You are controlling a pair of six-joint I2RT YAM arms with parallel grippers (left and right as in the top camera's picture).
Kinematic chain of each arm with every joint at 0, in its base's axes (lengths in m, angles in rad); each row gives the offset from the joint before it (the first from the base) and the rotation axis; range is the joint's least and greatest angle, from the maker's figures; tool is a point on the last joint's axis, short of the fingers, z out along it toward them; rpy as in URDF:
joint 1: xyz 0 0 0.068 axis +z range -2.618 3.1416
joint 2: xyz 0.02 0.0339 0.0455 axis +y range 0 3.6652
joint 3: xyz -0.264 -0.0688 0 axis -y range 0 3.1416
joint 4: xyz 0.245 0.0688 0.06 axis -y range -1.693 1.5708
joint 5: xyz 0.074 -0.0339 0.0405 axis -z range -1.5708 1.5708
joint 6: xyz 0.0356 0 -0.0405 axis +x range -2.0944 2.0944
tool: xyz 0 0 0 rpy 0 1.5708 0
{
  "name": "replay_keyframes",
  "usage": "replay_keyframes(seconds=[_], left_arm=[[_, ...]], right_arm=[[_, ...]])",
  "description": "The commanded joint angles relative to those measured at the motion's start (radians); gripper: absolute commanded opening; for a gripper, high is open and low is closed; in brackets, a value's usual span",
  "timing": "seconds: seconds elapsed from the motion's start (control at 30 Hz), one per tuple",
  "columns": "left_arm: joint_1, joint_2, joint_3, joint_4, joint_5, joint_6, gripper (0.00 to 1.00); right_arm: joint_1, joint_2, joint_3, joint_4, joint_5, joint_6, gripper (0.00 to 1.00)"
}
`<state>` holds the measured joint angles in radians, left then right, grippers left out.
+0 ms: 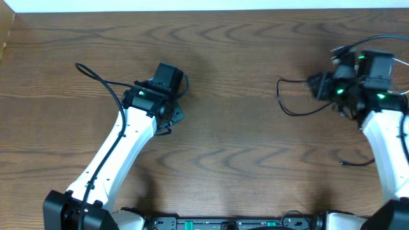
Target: Untangle cables
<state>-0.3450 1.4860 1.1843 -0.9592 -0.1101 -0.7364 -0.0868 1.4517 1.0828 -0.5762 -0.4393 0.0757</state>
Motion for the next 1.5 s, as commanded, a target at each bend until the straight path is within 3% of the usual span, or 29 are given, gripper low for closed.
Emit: replay_keyframes(seconds=[0.0, 0.13, 0.23, 0.3, 0.4, 0.57, 0.8, 1.03, 1.2, 1.47], left_arm=[[0.0, 0.01, -0.003, 0.001, -0.003, -0.006, 0.33], [0.0, 0.01, -0.003, 0.0, -0.003, -0.006, 0.33], [0.0, 0.01, -0.003, 0.001, -0.003, -0.006, 0.33], [0.0, 0.01, -0.003, 0.0, -0.003, -0.005, 0.33], [0.0, 0.01, -0.003, -0.004, -0.003, -0.002, 0.33], [0.0, 0.01, -0.003, -0.005, -0.003, -0.002, 0.33], [0.0, 0.01, -0.003, -0.005, -0.003, -0.002, 0.33], [0.0, 0.01, -0.003, -0.018, -0.003, -0.002, 0.33], [0.0, 0.01, -0.003, -0.023, -0.003, -0.002, 0.33], [0.0, 0.01, -0.003, -0.023, -0.003, -0.002, 0.33]], right_arm=[[0.075, 0.049, -0.042, -0.018, -0.04, -0.204, 0.33], [0.158, 0.119, -0.067, -0.009, -0.031, -0.274, 0.34], [0.219, 0.196, -0.067, 0.048, 0.092, -0.271, 0.24], [0.238, 0.23, -0.067, 0.082, 0.192, -0.239, 0.24], [0.253, 0.262, -0.067, 0.121, 0.34, -0.169, 0.01], [0.247, 0.227, -0.047, 0.135, 0.436, -0.111, 0.01], [0.232, 0.043, 0.137, 0.156, 0.329, -0.105, 0.01], [0.096, -0.098, 0.438, 0.328, 0.451, -0.07, 0.01], [-0.084, -0.119, 0.525, 0.369, 0.459, -0.08, 0.01], [-0.28, -0.041, 0.523, 0.03, 0.466, -0.089, 0.01]])
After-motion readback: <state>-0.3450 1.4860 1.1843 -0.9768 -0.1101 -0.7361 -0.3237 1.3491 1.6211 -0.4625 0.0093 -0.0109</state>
